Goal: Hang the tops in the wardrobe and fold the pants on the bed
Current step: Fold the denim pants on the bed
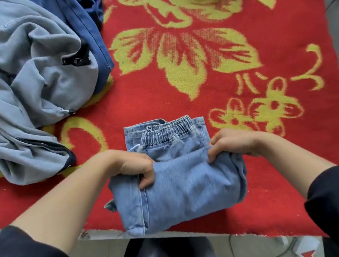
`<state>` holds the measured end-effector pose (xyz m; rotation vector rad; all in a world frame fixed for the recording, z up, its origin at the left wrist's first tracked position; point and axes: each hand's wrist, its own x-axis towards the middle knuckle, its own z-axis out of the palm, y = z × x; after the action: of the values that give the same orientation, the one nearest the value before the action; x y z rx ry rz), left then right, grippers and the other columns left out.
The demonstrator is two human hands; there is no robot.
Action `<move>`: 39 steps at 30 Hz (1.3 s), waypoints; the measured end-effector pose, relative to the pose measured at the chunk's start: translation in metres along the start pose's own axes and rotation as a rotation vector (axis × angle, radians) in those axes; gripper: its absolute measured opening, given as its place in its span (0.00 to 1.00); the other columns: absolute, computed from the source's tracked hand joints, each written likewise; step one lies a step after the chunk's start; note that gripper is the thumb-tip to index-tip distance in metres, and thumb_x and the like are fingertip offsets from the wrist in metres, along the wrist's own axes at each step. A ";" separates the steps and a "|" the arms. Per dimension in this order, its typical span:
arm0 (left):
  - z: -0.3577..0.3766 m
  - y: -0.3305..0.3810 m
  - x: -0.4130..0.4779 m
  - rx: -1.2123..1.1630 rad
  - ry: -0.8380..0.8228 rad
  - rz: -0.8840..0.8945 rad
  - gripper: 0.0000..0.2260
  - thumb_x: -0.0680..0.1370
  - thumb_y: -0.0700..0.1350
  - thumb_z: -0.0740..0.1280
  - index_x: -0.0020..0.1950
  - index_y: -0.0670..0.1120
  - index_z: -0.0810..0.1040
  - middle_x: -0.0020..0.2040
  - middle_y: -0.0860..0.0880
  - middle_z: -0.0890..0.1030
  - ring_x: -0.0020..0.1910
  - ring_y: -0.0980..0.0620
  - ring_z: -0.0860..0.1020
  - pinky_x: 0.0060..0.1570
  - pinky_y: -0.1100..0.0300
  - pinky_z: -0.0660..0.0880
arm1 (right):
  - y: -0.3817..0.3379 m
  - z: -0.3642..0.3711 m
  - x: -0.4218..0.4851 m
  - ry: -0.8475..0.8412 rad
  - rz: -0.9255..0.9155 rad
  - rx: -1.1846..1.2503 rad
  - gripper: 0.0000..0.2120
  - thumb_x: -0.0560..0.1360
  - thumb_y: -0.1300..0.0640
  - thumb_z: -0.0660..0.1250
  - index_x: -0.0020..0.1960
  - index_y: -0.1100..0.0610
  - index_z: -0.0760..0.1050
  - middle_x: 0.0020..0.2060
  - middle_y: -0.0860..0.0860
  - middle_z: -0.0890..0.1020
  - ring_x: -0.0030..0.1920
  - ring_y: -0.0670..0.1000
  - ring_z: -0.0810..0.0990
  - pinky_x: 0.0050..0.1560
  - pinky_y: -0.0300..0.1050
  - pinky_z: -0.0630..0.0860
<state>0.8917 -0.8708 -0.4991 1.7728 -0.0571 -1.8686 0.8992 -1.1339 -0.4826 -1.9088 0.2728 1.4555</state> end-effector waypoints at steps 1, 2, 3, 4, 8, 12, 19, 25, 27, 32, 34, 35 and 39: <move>-0.013 0.005 -0.001 0.023 0.049 0.005 0.16 0.50 0.38 0.64 0.36 0.43 0.76 0.33 0.45 0.76 0.34 0.47 0.73 0.35 0.58 0.68 | -0.006 -0.008 0.004 0.053 -0.039 -0.027 0.08 0.63 0.58 0.74 0.38 0.58 0.76 0.35 0.54 0.76 0.38 0.51 0.75 0.40 0.46 0.70; -0.026 0.010 -0.002 0.054 0.103 0.011 0.15 0.49 0.38 0.64 0.34 0.44 0.76 0.32 0.47 0.76 0.33 0.48 0.72 0.34 0.59 0.68 | -0.011 -0.016 0.008 0.105 -0.075 -0.048 0.08 0.65 0.57 0.74 0.38 0.58 0.76 0.34 0.54 0.75 0.37 0.50 0.73 0.38 0.45 0.69; -0.038 0.015 -0.002 0.087 0.154 0.019 0.12 0.49 0.39 0.64 0.32 0.45 0.75 0.30 0.49 0.76 0.31 0.49 0.72 0.33 0.60 0.68 | -0.016 -0.022 0.013 0.154 -0.111 -0.065 0.09 0.66 0.56 0.74 0.37 0.58 0.76 0.33 0.53 0.74 0.37 0.50 0.72 0.37 0.45 0.67; -0.048 0.020 -0.002 0.124 0.201 0.027 0.10 0.49 0.40 0.63 0.30 0.47 0.74 0.28 0.50 0.75 0.30 0.50 0.71 0.31 0.61 0.68 | -0.020 -0.027 0.018 0.201 -0.142 -0.087 0.11 0.66 0.55 0.74 0.37 0.60 0.75 0.33 0.53 0.74 0.36 0.49 0.71 0.37 0.45 0.66; -0.071 0.025 0.012 0.359 0.473 0.070 0.10 0.59 0.44 0.63 0.38 0.48 0.75 0.33 0.52 0.75 0.36 0.48 0.73 0.33 0.60 0.68 | -0.024 -0.036 0.043 0.359 -0.146 -0.269 0.10 0.69 0.52 0.71 0.43 0.60 0.78 0.38 0.55 0.82 0.41 0.52 0.79 0.41 0.47 0.73; -0.043 0.015 0.037 0.536 1.014 0.207 0.18 0.73 0.46 0.60 0.63 0.50 0.72 0.53 0.48 0.75 0.54 0.44 0.74 0.50 0.52 0.72 | -0.020 -0.020 0.061 0.575 -0.220 -0.581 0.17 0.72 0.53 0.66 0.60 0.54 0.76 0.55 0.53 0.80 0.58 0.57 0.76 0.56 0.52 0.73; -0.007 -0.008 0.074 0.571 0.861 0.148 0.28 0.81 0.57 0.48 0.78 0.48 0.48 0.78 0.45 0.51 0.77 0.50 0.48 0.74 0.53 0.41 | -0.022 0.006 0.092 0.368 -0.315 -0.524 0.32 0.71 0.50 0.70 0.73 0.51 0.65 0.73 0.50 0.68 0.74 0.50 0.63 0.72 0.51 0.60; -0.050 -0.004 0.088 0.474 0.733 0.150 0.37 0.73 0.62 0.57 0.77 0.47 0.54 0.76 0.48 0.56 0.75 0.49 0.51 0.74 0.48 0.50 | -0.044 -0.007 0.115 0.273 -0.168 -0.622 0.37 0.66 0.50 0.74 0.71 0.52 0.65 0.66 0.51 0.74 0.67 0.55 0.71 0.65 0.53 0.69; -0.056 0.001 0.088 0.451 0.737 0.101 0.40 0.66 0.66 0.56 0.74 0.48 0.59 0.70 0.47 0.62 0.69 0.45 0.58 0.70 0.45 0.58 | -0.049 -0.011 0.118 0.250 -0.165 -0.689 0.34 0.64 0.49 0.76 0.67 0.53 0.69 0.61 0.52 0.78 0.61 0.56 0.75 0.59 0.52 0.74; -0.054 0.005 0.083 0.480 0.646 -0.018 0.40 0.62 0.68 0.59 0.70 0.50 0.62 0.61 0.44 0.71 0.61 0.42 0.68 0.58 0.46 0.65 | -0.059 -0.012 0.122 0.125 -0.059 -0.637 0.39 0.59 0.52 0.78 0.67 0.54 0.67 0.58 0.54 0.78 0.57 0.57 0.76 0.55 0.52 0.76; -0.055 0.003 0.077 0.486 0.601 -0.025 0.35 0.61 0.69 0.62 0.61 0.50 0.67 0.57 0.46 0.72 0.59 0.43 0.69 0.55 0.47 0.66 | -0.060 -0.009 0.118 0.057 -0.031 -0.595 0.37 0.58 0.54 0.78 0.64 0.54 0.69 0.55 0.53 0.78 0.55 0.57 0.77 0.54 0.53 0.77; -0.054 0.001 0.073 0.475 0.570 -0.018 0.31 0.61 0.70 0.64 0.55 0.51 0.69 0.53 0.47 0.72 0.57 0.45 0.69 0.53 0.49 0.67 | -0.060 -0.005 0.114 0.025 -0.033 -0.591 0.31 0.58 0.54 0.77 0.59 0.53 0.73 0.51 0.52 0.80 0.52 0.57 0.78 0.50 0.52 0.78; -0.033 -0.009 0.049 0.491 0.508 0.055 0.31 0.58 0.72 0.68 0.50 0.53 0.68 0.51 0.52 0.67 0.54 0.50 0.65 0.54 0.50 0.66 | -0.040 0.019 0.088 0.120 -0.171 -0.655 0.12 0.59 0.52 0.73 0.39 0.51 0.73 0.37 0.48 0.78 0.43 0.53 0.75 0.36 0.45 0.70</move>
<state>0.9209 -0.8721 -0.5515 2.5015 -0.3957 -1.3869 0.9377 -1.0710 -0.5483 -2.4632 -0.3545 1.4199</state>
